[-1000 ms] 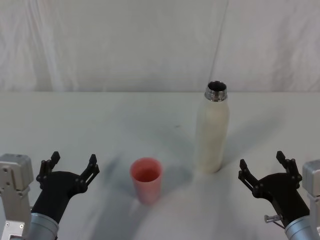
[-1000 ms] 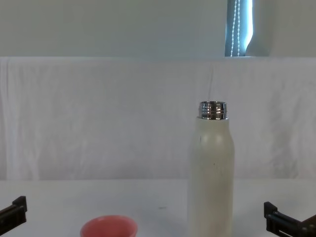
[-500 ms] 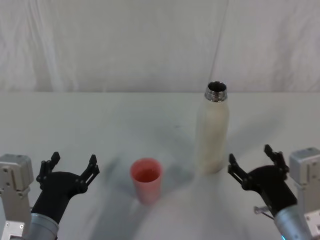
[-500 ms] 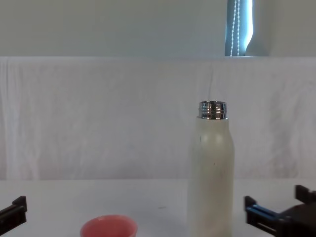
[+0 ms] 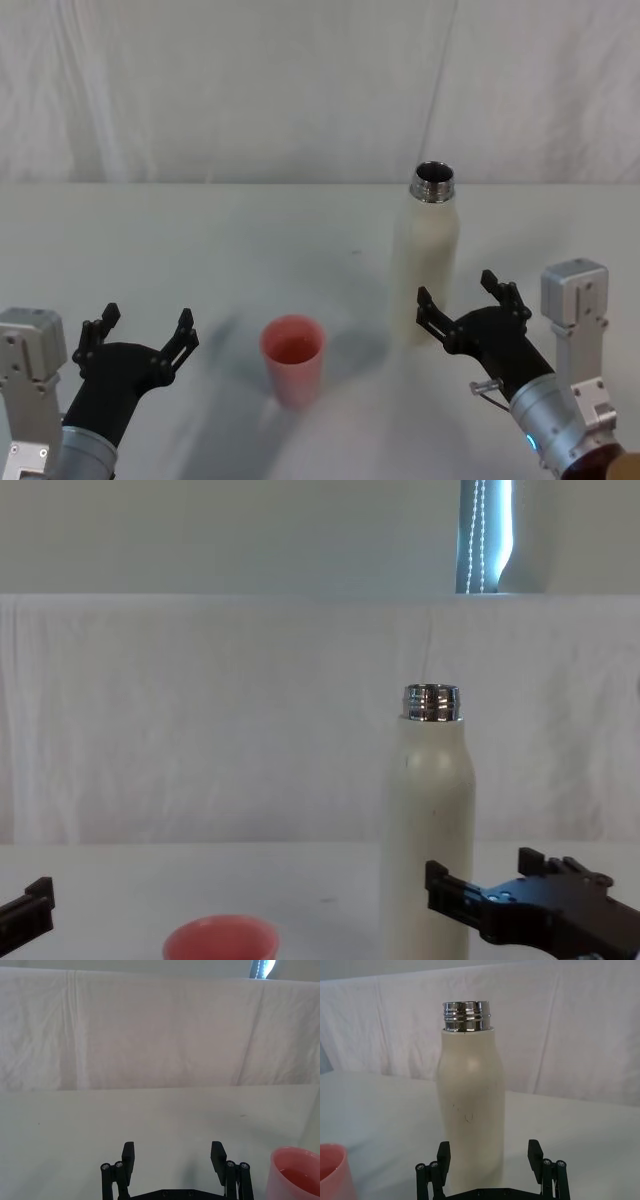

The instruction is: Grasp the thermos with one hand and pour water into the cup lid.

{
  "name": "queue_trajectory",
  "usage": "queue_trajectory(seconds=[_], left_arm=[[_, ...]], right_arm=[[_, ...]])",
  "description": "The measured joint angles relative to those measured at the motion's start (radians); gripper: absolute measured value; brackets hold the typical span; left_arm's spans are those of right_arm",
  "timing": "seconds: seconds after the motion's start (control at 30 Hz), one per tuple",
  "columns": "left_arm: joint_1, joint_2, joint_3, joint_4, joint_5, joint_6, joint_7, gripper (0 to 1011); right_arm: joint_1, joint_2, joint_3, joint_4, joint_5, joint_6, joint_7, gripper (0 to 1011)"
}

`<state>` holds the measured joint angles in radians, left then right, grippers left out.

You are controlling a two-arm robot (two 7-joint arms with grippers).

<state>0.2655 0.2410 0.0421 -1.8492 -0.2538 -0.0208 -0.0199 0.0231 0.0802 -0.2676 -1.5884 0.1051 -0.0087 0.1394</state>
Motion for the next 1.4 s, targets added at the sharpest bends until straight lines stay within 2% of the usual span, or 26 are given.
queue_trajectory(seconds=[0.3, 1.4], left_arm=[[0.000, 0.000, 0.000, 0.000, 0.000, 0.000, 0.000, 1001], [0.000, 0.000, 0.000, 0.000, 0.000, 0.000, 0.000, 1001]], right_arm=[[0.046, -0.019, 0.000, 0.050, 0.003, -0.002, 0.008, 1001], [0.117, -0.059, -0.029, 0.125, -0.045, 0.005, 0.001, 1001]])
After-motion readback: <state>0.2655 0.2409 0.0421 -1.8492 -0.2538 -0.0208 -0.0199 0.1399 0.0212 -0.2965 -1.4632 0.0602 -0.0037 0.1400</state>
